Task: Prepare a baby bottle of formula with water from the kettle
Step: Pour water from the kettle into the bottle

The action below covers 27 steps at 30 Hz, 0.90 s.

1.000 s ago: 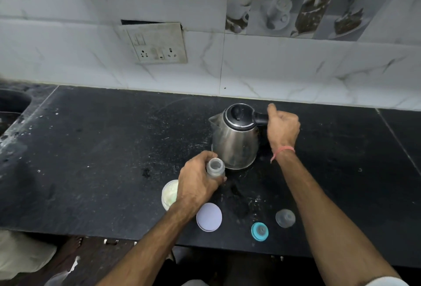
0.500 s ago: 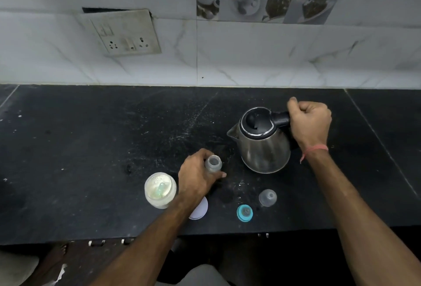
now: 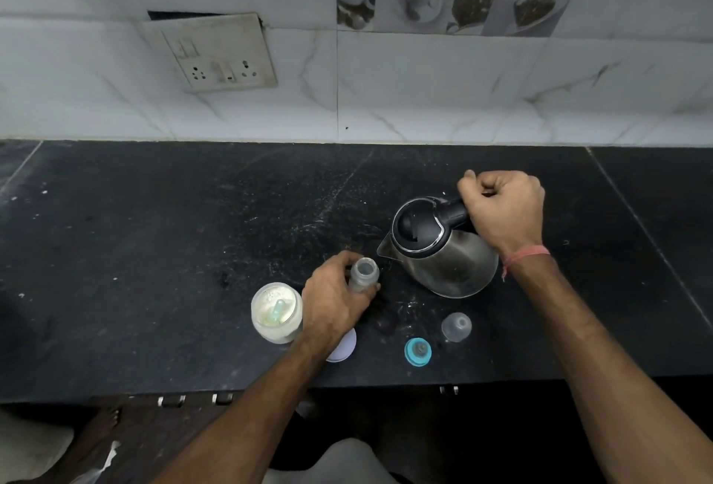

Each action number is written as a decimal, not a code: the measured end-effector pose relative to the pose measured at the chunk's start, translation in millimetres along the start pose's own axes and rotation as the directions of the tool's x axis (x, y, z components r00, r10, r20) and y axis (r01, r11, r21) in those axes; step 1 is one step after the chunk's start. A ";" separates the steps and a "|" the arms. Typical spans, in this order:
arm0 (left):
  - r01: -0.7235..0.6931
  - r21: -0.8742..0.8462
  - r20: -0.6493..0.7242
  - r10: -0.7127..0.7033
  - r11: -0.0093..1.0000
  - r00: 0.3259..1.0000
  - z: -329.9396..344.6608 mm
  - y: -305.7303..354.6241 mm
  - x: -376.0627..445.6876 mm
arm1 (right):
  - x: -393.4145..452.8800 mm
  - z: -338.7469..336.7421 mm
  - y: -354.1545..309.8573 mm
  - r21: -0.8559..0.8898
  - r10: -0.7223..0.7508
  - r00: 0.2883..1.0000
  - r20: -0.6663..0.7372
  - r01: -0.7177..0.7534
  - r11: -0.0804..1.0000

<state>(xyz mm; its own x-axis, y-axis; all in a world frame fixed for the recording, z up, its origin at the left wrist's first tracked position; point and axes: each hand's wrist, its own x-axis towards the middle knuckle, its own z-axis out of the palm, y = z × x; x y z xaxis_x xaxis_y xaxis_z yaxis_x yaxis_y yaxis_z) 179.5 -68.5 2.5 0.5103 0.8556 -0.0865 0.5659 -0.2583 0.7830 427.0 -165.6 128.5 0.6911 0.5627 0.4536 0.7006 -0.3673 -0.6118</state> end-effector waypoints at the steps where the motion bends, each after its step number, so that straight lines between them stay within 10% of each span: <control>1: 0.002 0.003 -0.001 -0.002 1.000 1.000 -0.4 -0.6 0.3 | -0.4 0.7 -3.0 -0.004 -0.010 1.000 0.007 0.010 1.000; 27: 0.102 -0.041 0.048 -0.100 0.994 0.994 0.3 -7.9 10.7 | -6.1 15.9 -31.3 -0.220 -0.099 0.988 0.122 0.124 0.967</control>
<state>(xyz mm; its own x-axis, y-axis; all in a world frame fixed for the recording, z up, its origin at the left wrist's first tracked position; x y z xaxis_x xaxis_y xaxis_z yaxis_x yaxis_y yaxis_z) 180.7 -57.5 -4.8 0.4815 0.8547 -0.1938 0.5878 -0.1509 0.7948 398.1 -145.8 134.6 0.5916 0.6822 0.4297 0.8027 -0.4488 -0.3927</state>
